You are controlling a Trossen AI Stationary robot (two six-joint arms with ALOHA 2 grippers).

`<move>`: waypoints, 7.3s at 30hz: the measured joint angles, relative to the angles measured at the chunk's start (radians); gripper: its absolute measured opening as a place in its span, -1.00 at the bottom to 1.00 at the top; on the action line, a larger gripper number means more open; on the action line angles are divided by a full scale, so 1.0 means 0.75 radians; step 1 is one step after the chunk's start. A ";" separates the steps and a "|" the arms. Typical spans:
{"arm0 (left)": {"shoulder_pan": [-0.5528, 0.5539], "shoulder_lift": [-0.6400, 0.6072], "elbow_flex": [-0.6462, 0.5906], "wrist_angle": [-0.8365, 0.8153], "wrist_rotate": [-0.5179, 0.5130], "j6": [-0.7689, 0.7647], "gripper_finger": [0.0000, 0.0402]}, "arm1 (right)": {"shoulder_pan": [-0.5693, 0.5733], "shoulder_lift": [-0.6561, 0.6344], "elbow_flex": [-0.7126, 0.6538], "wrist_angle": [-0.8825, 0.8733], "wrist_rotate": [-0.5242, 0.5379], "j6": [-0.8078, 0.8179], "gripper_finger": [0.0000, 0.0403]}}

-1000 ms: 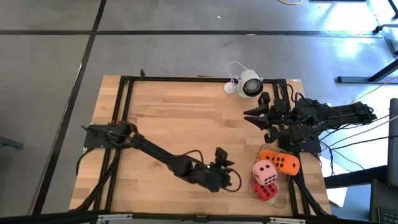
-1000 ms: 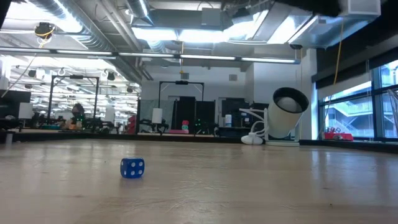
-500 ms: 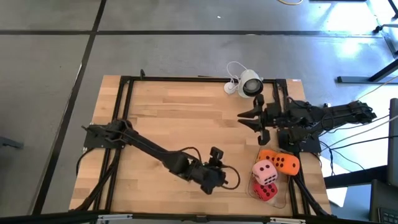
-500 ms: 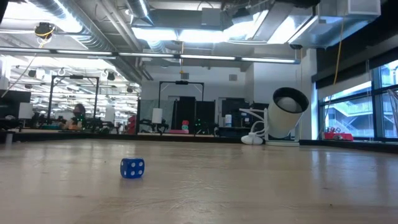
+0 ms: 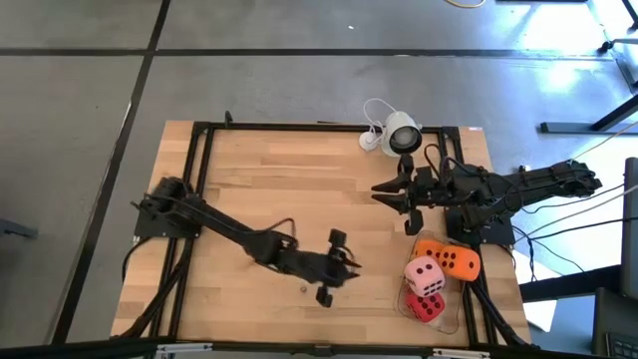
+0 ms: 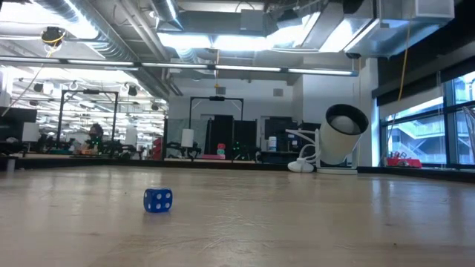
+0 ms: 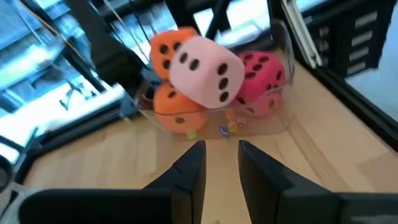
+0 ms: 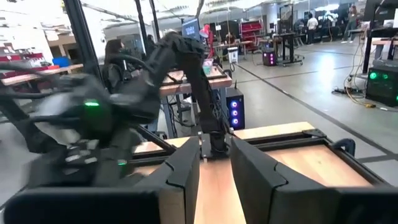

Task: Pick & Place Dice
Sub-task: Put the small blue die into the transparent container

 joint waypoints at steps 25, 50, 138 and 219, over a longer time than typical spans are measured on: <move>-0.029 -1.008 -1.172 0.833 0.003 -0.164 -0.57 | 0.000 0.028 0.001 0.056 0.082 -0.060 -0.53; -0.230 -0.826 -1.192 0.548 -0.070 -0.482 -0.57 | 0.000 0.203 0.001 0.071 0.161 -0.141 -0.53; -0.208 -0.061 -0.938 0.768 0.102 -0.698 -0.03 | 0.021 0.203 0.001 0.190 0.140 -0.105 -0.53; -0.080 0.086 -0.523 1.023 0.019 0.300 -0.88 | 0.079 0.019 0.000 0.518 0.040 -0.246 -0.54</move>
